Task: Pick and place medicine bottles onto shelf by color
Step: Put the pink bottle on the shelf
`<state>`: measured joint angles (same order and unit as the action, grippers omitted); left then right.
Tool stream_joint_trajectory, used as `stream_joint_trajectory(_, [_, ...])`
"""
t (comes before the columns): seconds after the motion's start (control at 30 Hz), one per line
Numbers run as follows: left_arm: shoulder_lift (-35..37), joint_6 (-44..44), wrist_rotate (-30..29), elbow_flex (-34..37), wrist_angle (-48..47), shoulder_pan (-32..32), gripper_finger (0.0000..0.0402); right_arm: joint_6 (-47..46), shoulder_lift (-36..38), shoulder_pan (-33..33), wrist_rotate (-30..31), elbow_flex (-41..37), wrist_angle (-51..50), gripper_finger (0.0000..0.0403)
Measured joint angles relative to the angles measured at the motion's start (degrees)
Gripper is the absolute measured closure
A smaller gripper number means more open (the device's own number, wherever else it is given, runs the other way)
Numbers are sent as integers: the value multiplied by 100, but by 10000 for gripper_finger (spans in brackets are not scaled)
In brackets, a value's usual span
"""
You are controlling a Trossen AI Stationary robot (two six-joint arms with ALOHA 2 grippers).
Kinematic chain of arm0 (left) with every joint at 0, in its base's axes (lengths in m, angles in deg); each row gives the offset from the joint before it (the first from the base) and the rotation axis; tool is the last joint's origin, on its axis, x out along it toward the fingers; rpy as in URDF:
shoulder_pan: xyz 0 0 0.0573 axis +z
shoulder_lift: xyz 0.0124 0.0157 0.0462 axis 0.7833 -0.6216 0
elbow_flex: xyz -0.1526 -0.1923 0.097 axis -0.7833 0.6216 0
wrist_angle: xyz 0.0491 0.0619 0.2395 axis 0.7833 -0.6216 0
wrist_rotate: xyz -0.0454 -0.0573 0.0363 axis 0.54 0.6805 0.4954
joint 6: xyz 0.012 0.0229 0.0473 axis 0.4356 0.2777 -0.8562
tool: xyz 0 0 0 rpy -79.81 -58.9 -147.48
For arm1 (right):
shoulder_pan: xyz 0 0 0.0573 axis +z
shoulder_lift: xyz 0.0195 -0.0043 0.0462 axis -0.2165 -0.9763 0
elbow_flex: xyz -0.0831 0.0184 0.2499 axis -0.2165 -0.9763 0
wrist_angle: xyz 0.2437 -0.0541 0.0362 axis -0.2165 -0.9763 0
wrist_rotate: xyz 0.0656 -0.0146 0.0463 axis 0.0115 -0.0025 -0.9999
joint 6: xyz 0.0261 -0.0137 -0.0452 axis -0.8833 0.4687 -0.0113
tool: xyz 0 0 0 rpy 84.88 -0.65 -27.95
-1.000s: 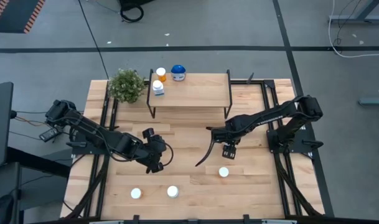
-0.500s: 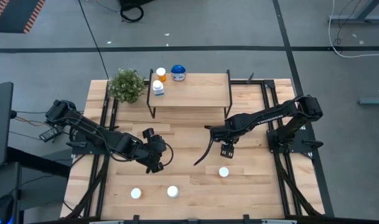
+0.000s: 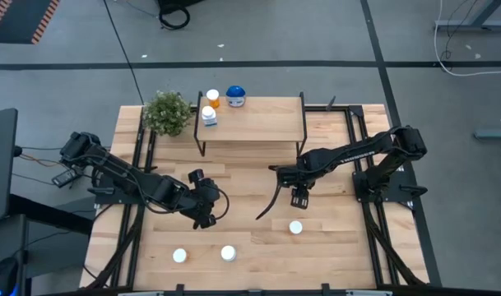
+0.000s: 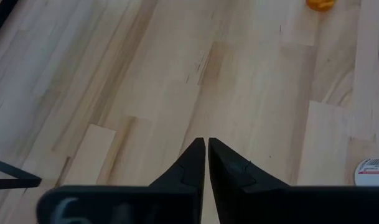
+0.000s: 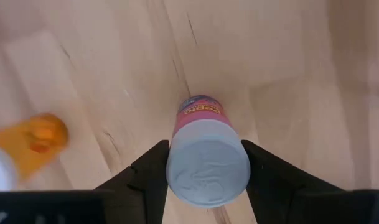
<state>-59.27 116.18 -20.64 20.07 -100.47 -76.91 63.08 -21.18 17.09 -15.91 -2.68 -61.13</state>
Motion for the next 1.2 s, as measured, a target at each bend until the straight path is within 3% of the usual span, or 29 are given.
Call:
stream_joint_trajectory(0.2, [0, 33, 1, 0, 17, 0, 380, 504, 0, -268, 153, 1272, -758, 224])
stream_joint_trajectory(0.37, [0, 35, 0, 0, 98, 0, 375, 844, 0, -818, 702, 2573, -1391, 224])
stream_joint_trajectory(0.53, [0, 4, 1, 1, 114, 4, 367, 1147, 2, -1499, 752, 3384, -1816, 224])
stream_joint_trajectory(0.83, [0, -13, 0, 0, 116, 17, 365, 1360, -66, -2475, 468, 3689, -1883, 224])
stream_joint_trajectory(1.2, [0, -61, 0, 2, 122, 15, 368, 1539, -534, -2817, 286, 3696, -1922, 216])
